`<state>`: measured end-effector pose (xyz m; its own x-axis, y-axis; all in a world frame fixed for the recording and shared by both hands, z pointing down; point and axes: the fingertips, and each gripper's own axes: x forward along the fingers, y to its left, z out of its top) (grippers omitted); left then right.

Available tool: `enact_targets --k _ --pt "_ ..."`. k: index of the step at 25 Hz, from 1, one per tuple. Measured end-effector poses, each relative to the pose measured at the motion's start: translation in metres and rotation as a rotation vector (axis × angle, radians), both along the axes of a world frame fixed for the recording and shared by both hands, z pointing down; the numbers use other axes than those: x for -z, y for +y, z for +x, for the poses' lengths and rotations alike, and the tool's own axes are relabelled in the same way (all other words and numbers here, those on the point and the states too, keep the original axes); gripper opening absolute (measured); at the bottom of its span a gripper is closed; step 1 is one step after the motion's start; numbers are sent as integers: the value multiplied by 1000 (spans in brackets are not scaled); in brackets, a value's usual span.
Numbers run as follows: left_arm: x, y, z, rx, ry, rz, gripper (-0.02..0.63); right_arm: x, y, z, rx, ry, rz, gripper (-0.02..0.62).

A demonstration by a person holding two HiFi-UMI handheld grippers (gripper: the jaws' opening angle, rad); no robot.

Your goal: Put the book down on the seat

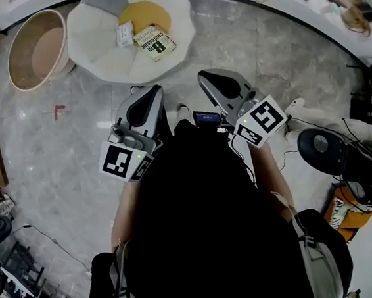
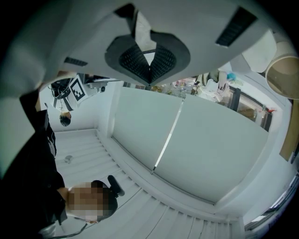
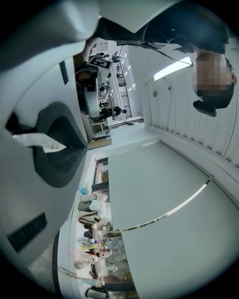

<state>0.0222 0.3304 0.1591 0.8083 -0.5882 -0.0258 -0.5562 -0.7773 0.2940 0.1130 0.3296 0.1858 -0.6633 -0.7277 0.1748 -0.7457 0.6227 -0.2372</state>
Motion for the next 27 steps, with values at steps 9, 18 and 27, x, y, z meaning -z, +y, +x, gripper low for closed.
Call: enact_targets --k 9,18,27 --pt "13 37 5 6 0 9 11 1 40 4 24 -8 7 17" --pt "16 46 -7 10 5 7 12 5 50 -13 22 -6 12 17" --pt "16 50 0 16 18 20 12 0 53 -2 24 11 10 17"
